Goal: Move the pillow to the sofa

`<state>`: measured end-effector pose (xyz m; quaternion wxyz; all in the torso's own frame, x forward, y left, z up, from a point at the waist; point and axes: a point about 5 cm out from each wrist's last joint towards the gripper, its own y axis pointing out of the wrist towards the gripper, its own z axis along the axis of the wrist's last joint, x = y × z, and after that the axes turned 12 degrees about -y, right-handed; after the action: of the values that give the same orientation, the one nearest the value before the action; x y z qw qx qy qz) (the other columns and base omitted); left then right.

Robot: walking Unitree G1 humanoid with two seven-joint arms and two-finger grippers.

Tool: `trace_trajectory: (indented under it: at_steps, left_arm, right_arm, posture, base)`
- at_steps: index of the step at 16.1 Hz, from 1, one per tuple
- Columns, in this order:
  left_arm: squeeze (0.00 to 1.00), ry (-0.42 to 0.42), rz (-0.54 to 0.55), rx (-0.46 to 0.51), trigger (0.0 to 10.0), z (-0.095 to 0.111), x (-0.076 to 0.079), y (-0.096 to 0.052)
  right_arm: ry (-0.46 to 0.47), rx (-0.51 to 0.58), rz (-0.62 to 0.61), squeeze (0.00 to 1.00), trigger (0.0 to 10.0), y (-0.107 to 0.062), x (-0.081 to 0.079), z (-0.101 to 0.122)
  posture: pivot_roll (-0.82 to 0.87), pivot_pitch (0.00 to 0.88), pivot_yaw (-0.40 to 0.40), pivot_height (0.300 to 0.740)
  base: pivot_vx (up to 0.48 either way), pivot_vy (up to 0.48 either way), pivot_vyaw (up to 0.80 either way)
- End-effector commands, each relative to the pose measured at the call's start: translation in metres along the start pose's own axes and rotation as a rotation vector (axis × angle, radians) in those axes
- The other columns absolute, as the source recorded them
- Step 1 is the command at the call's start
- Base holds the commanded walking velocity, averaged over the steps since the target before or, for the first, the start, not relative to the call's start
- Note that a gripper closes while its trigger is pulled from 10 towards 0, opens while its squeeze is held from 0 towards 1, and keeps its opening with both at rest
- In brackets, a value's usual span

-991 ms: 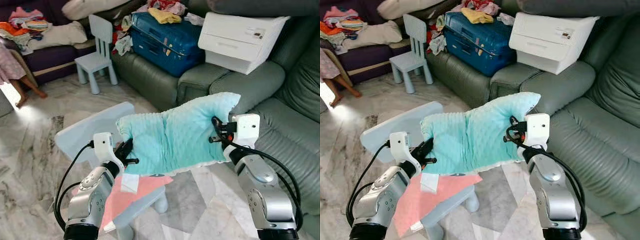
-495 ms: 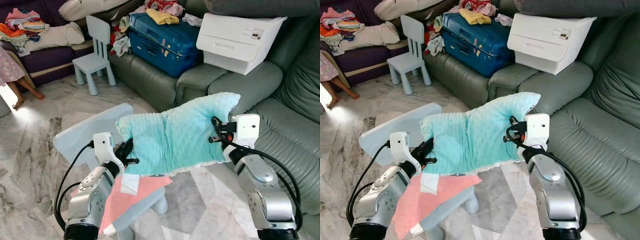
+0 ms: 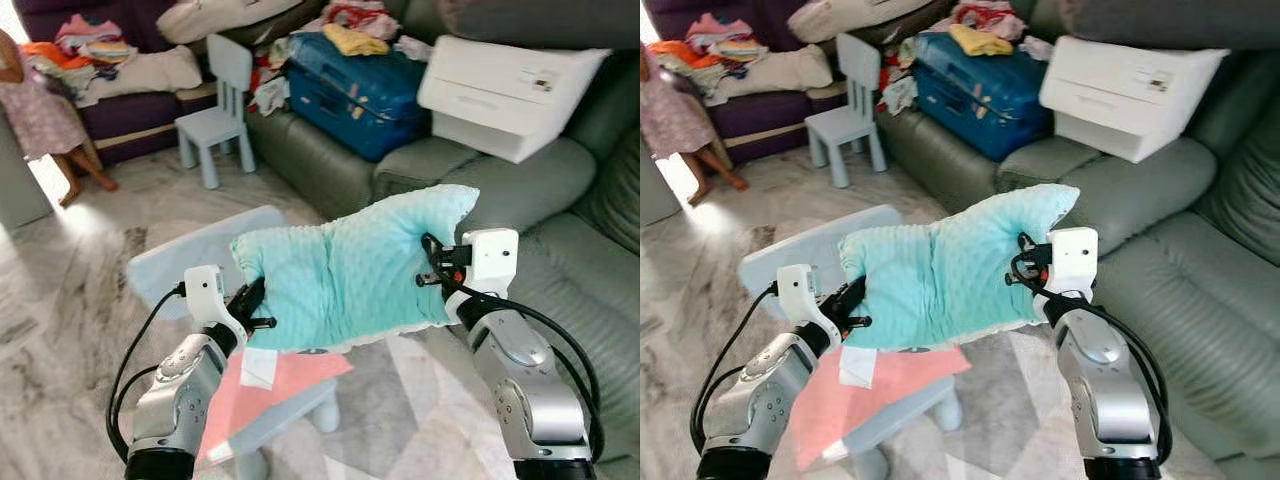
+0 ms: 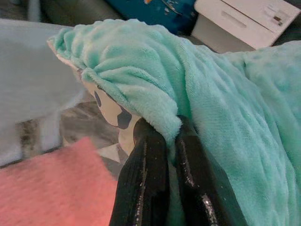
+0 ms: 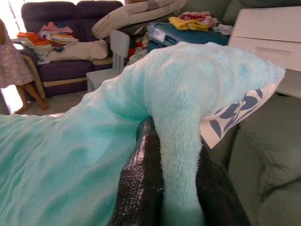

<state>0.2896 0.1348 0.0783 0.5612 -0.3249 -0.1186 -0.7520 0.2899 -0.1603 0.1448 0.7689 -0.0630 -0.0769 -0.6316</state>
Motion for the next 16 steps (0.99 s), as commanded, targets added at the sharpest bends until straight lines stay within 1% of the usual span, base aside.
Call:
trace_trajectory:
  at_steps: [1,16]
  left_arm:
    - [0.00,0.011,-0.032,0.008,10.0,0.0036,0.0071,0.0012]
    - [0.00,0.010,-0.028,0.011,10.0,0.0022,0.0077,0.0014]
  right_arm:
    - [0.003,0.044,0.007,0.00,10.0,0.0001,-0.0009,0.0101]
    - [-0.007,0.044,0.013,0.00,10.0,0.0003,0.0010,0.0107]
  posture:
    - [-0.18,0.000,0.015,0.740]
    - [-0.18,0.000,0.004,0.740]
  base:
    - [0.000,-0.375,0.00]
    - [0.000,-0.374,0.00]
